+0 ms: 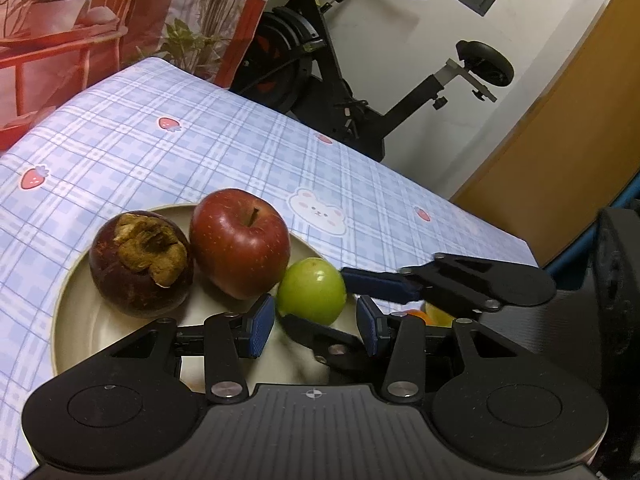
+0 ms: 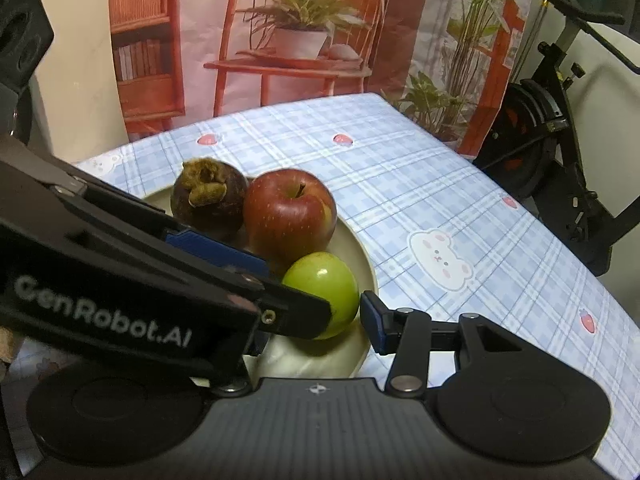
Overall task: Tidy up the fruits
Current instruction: 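Set the green apple beside the red apple and open the left gripper, then move the left gripper to another yellow lemon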
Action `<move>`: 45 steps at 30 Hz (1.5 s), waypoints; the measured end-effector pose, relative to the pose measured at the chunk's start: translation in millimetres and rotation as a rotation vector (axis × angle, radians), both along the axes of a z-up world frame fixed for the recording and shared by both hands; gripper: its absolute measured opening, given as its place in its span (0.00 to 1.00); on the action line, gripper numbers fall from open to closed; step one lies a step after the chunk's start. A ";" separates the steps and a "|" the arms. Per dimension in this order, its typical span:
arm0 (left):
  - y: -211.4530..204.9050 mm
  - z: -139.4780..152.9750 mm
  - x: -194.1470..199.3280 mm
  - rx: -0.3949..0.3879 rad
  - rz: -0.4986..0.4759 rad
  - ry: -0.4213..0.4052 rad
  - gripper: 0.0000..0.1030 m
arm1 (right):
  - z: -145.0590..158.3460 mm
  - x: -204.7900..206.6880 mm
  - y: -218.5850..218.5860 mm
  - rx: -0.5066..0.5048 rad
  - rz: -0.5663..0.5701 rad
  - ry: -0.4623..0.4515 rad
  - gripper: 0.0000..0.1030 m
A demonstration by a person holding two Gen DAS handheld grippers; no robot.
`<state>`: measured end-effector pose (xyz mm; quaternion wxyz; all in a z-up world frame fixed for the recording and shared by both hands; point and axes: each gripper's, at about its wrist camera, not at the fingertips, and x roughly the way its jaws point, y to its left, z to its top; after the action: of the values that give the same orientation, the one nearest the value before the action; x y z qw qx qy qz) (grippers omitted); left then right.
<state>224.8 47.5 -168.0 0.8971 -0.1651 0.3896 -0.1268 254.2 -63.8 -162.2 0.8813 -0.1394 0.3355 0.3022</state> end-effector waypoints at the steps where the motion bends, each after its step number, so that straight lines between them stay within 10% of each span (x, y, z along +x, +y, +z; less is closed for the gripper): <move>1: 0.3 1.4 0.0 0.003 0.001 -0.001 0.46 | 1.7 -0.8 -2.7 0.005 -0.002 -0.001 0.52; 24: -101.1 39.4 -5.2 0.111 -0.177 -0.154 0.48 | 9.9 -76.7 -195.7 0.206 -0.393 -0.093 0.54; 34: -153.1 21.1 4.0 0.114 -0.321 -0.123 0.57 | -22.5 -75.1 -223.0 0.281 -0.463 -0.091 0.69; 45: -205.6 -5.4 26.1 0.158 -0.415 -0.076 0.58 | -36.8 -66.2 -220.6 0.322 -0.419 -0.050 0.62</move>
<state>250.9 -158.1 -173.4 0.8760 -0.0056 0.3900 -0.2837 188.0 -284.4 -199.1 0.9434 0.0678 0.2828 0.1594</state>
